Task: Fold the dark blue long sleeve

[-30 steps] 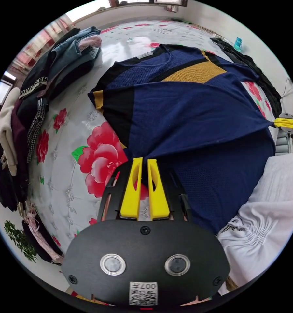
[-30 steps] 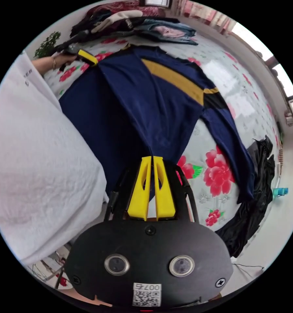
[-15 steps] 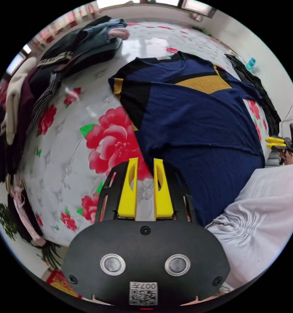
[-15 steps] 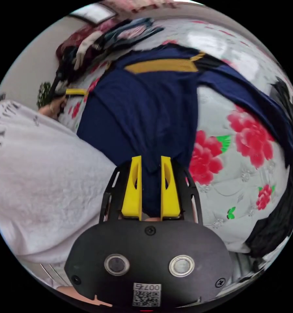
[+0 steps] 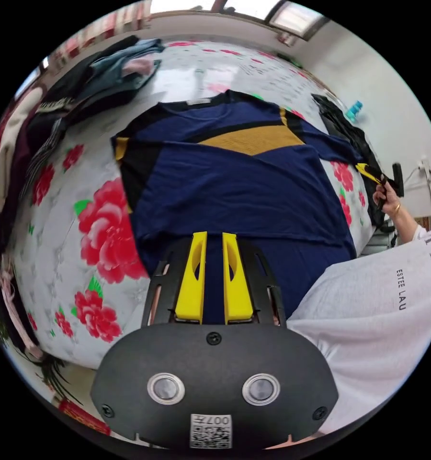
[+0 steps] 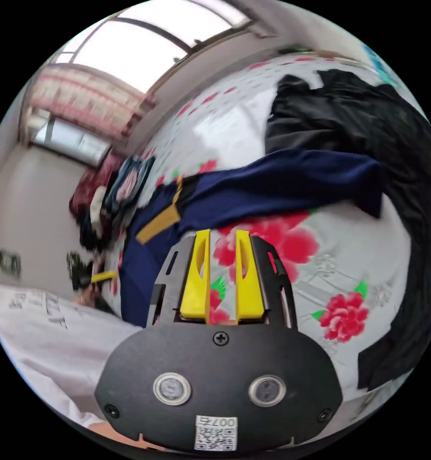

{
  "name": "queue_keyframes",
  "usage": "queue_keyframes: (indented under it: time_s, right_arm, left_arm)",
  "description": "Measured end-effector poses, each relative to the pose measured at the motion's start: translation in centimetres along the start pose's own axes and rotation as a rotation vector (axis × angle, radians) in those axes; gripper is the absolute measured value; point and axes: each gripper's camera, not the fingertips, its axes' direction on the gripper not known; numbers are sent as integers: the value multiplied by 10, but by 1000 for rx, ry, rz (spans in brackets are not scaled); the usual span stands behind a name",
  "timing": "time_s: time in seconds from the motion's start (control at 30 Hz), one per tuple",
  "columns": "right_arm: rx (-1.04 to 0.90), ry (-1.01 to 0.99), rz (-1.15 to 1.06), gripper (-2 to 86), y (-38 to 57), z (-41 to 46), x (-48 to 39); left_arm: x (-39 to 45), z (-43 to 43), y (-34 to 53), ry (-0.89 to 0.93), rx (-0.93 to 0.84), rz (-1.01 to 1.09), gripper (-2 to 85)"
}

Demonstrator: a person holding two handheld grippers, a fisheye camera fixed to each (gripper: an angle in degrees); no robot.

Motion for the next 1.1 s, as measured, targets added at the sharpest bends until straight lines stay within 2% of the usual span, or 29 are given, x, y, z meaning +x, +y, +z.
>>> queue_keyframes:
  time_s: [0.1,0.27,0.4,0.43,0.53,0.6,0.67,0.87,0.97,1.03,1.1]
  right_arm:
    - [-167,-48,-239,68,28,40,-52]
    - [-433,18,-405,68,75,100,-81]
    - [-404,53,-398,68,79,86,-67]
    - [-371,78,-377,68,75,77,-60]
    - [-96,166,-144,75,53,13,-3]
    - [154,194,167,82,47,-46,63]
    - [302,182,352,84,53,-79,109]
    - [516,23,704,61,68,-106,196]
    - [576,-24,750,16,69,-110,196]
    - [599,-3,677,7,61,-120,176]
    - [615,39,477,2,43,-140,123]
  left_arm:
    - [17,18,-21,-4,-44,73,60]
    - [23,50,-40,-22,-143,96,52]
    - [21,57,-45,-67,-165,126,46]
    - [21,58,-46,-81,-171,149,45]
    - [24,60,-47,-131,-181,215,44]
    - [23,60,-48,-142,-187,226,44]
    - [18,61,-48,-133,-187,220,43]
    - [-4,60,-46,-60,-172,160,44]
    - [-10,60,-43,-55,-165,154,41]
    - [-10,59,-38,-70,-145,164,35]
    - [-12,58,-32,-81,-118,150,21]
